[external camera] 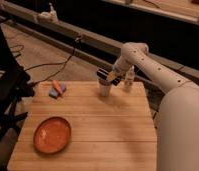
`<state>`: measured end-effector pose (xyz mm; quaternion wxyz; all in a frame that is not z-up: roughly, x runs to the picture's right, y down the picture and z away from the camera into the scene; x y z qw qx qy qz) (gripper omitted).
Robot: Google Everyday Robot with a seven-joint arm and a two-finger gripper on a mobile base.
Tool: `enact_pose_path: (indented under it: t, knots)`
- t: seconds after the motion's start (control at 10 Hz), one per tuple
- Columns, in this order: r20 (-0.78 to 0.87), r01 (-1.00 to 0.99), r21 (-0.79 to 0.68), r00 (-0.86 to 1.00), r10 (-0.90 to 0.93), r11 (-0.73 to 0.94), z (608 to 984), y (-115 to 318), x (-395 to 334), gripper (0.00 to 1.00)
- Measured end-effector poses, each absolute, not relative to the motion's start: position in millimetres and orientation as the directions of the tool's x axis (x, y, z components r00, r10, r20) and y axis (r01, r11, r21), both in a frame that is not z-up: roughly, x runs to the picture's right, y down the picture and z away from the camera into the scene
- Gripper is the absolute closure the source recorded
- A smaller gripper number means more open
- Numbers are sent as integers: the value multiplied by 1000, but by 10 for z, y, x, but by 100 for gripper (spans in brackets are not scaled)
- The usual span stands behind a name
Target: Place the eraser in the ceramic cup
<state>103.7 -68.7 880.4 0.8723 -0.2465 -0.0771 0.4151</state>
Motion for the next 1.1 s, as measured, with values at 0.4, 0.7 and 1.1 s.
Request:
enact_pose_path:
  t: [0.4, 0.7, 1.1]
  knots:
    - [-53, -677, -534, 625, 779, 507, 8736, -604, 899, 40]
    - [-33, -691, -505, 613, 789, 516, 8628, -751, 1055, 40]
    - [-17, -746, -450, 557, 830, 491, 8410, -968, 1381, 40]
